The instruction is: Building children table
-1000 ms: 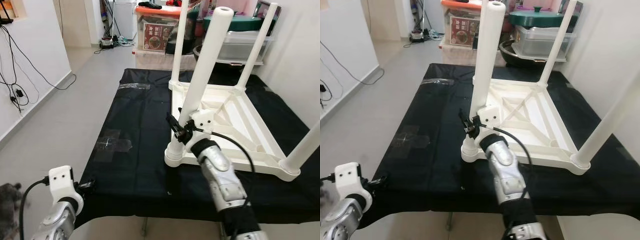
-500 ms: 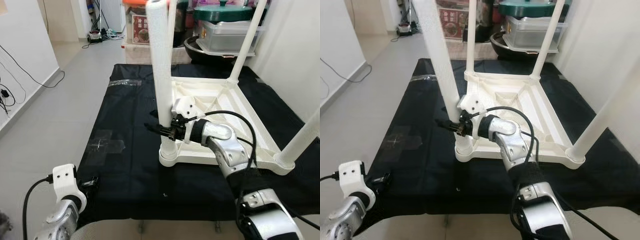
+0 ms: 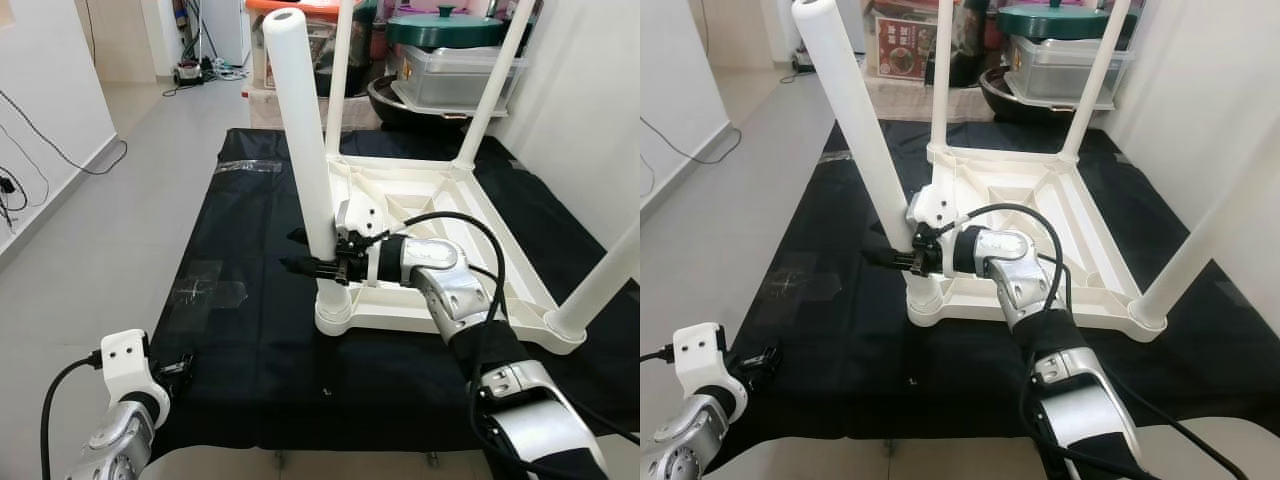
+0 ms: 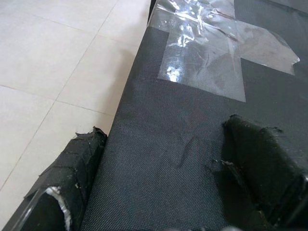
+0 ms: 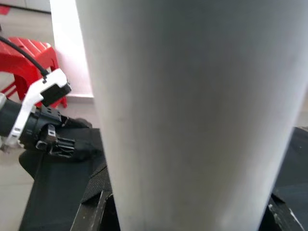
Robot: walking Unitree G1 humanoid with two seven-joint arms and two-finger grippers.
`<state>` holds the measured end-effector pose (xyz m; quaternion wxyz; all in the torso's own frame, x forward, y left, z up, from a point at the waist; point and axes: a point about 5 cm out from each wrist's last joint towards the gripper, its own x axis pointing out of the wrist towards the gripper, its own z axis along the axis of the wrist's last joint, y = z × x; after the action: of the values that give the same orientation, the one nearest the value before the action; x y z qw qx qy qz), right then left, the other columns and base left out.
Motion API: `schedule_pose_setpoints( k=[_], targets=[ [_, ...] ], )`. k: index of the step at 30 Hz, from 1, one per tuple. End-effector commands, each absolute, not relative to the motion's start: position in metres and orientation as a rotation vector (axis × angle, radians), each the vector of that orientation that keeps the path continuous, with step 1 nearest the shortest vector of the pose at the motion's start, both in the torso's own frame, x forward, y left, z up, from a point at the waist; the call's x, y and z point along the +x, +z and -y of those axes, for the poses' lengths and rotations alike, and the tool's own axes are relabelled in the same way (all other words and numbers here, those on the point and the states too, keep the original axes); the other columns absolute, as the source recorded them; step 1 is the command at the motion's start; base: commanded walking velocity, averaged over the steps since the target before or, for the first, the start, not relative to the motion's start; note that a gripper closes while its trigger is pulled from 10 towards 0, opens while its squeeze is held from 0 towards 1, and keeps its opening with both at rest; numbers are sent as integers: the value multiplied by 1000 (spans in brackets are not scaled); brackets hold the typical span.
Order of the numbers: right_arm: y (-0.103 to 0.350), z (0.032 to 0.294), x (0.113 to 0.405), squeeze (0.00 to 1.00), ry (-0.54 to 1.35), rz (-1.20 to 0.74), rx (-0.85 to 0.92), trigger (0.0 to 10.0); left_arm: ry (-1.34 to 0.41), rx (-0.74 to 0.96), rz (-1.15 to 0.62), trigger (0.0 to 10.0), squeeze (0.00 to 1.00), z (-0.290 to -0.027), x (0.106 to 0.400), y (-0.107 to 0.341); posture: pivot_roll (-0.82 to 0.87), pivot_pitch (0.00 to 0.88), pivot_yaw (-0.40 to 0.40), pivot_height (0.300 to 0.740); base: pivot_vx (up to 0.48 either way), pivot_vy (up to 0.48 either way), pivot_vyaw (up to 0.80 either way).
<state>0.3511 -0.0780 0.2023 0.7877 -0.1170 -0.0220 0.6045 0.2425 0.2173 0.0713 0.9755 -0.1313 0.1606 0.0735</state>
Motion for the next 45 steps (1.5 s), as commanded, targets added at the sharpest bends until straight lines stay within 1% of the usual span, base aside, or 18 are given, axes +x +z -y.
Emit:
schedule_pose_setpoints(
  k=[1,2,3,4,5,6,8,10,14,19,22,26,29,30,31,34,36,45],
  targets=[
    [166,64,343,8,1332,-95,-129,10000,145,-279,-352,10000,0,-213,241,65,50,0,-86,740,0,0,0],
    [161,61,346,8,1236,-105,-140,10000,146,-279,-353,10000,0,-213,240,64,52,0,-88,740,0,0,0],
    [161,61,346,8,1236,-105,-140,10000,146,-279,-353,10000,0,-213,240,64,52,0,-88,740,0,0,0],
    [153,60,351,12,1075,-133,-151,10000,151,-279,-354,10000,0,-213,239,64,55,0,-94,740,0,0,0],
    [153,60,351,12,1075,-133,-151,10000,151,-279,-354,10000,0,-213,239,64,55,0,-94,740,0,0,0],
    [144,66,358,8,846,-182,-127,10000,158,-278,-353,10000,0,-215,237,64,56,0,-95,740,0,0,0],
    [129,83,364,0,508,-274,-72,10000,170,-277,-351,10000,0,-217,235,64,63,0,-96,740,0,0,0],
    [123,94,361,0,383,-293,-43,10000,176,-277,-352,10000,0,-219,234,64,62,0,-92,740,0,0,0],
    [124,105,356,0,266,-263,-18,10000,183,-278,-353,10000,0,-222,232,64,52,0,-79,740,0,0,0],
    [126,112,353,0,209,-244,6,10000,186,-276,-354,10000,0,-224,232,65,49,0,-74,740,0,0,0],
    [132,115,348,0,136,-199,113,10000,186,-273,-350,10000,0,-224,236,66,47,0,-70,740,0,0,0],
    [148,109,349,0,172,-135,192,10000,175,-271,-343,10000,0,-221,238,68,47,0,-69,740,0,0,0],
    [200,84,357,0,500,-41,369,10000,163,-271,-337,10000,0,-222,241,70,33,0,-47,740,0,0,0],
    [200,84,357,0,500,-41,369,10000,163,-271,-337,10000,0,-222,241,70,33,0,-47,740,0,0,0],
    [229,78,353,0,703,19,432,10000,159,-267,-335,10000,0,-223,242,71,29,0,-44,740,0,0,0],
    [241,79,350,0,773,55,438,10000,156,-266,-333,10000,0,-223,243,71,30,0,-46,740,0,0,0],
    [257,81,344,0,895,120,433,10000,153,-266,-321,10000,0,-224,245,74,34,0,-53,740,0,0,0],
    [262,75,330,0,1037,161,450,10000,69,-282,-269,10000,0,-219,243,91,44,0,-56,740,0,0,0]
  ],
)
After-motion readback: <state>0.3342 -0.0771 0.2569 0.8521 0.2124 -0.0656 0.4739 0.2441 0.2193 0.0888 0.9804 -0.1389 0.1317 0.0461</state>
